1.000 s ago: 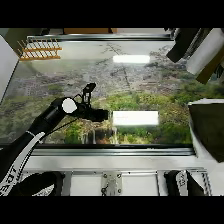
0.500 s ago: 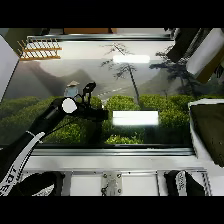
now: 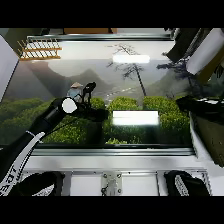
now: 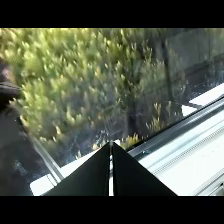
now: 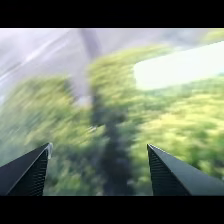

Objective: Fold the clothes and pants, and hang the long-sleeved shirts on hangers.

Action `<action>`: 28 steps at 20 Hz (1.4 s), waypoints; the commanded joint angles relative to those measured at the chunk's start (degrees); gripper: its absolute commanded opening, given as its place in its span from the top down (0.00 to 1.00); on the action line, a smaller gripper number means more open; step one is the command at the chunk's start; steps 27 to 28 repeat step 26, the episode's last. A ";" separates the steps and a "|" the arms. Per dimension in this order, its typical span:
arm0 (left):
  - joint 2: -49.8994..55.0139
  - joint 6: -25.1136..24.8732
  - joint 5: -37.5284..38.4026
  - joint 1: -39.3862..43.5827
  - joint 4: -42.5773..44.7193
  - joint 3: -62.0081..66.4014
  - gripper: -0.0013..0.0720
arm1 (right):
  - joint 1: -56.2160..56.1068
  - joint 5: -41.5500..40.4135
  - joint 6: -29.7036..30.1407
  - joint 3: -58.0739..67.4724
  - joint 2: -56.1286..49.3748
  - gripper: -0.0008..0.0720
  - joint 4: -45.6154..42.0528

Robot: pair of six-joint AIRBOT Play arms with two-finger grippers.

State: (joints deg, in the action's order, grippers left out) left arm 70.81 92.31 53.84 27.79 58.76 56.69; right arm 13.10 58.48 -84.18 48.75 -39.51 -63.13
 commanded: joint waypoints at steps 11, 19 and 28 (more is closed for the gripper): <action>0.02 0.07 -0.02 -0.04 0.04 -0.02 0.95 | -5.90 0.31 0.24 -0.37 -0.22 0.94 1.29; 0.02 0.07 -0.02 -0.04 0.04 -0.02 0.95 | -5.90 0.31 0.24 -0.37 -0.22 0.94 1.29; 0.02 0.07 -0.02 -0.04 0.02 -0.02 0.95 | -5.90 0.31 0.24 -0.37 -0.22 0.94 1.29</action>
